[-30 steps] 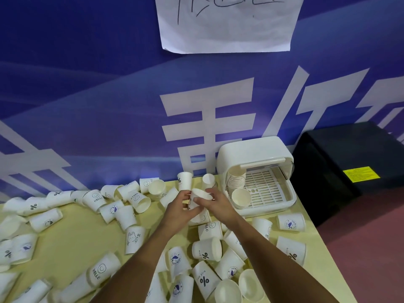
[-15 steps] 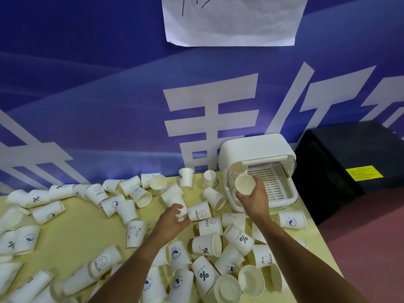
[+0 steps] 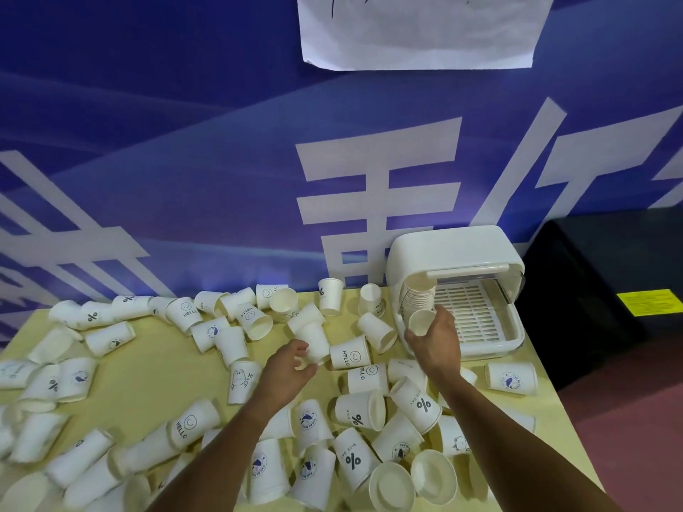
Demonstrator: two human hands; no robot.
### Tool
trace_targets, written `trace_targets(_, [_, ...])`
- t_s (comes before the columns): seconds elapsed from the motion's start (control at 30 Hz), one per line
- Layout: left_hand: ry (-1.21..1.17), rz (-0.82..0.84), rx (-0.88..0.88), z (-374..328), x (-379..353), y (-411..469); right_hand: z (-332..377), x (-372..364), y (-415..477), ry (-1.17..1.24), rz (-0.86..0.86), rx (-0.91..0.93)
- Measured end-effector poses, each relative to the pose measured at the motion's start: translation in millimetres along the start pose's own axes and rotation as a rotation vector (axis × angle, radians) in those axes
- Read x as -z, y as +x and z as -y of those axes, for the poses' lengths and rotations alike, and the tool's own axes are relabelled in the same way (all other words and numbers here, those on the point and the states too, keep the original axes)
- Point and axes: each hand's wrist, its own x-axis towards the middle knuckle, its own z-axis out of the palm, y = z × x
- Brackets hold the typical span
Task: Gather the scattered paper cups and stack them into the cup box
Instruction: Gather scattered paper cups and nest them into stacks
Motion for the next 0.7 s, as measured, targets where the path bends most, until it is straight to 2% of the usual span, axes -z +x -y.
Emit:
trace_targets(0.33, [-0.032, -0.06, 0.055, 23, 35, -11, 63, -60, -24, -0.09, 0.35, 0.195])
trace_targets(0.57, [-0.044, -0.159, 0.196, 89, 98, -28, 123, -131, -56, -0.163, 0.568, 0.332])
trace_targets(0.7, [-0.089, -0.286, 0.289, 138, 138, -45, 163, -177, -79, -0.207, 0.653, 0.433])
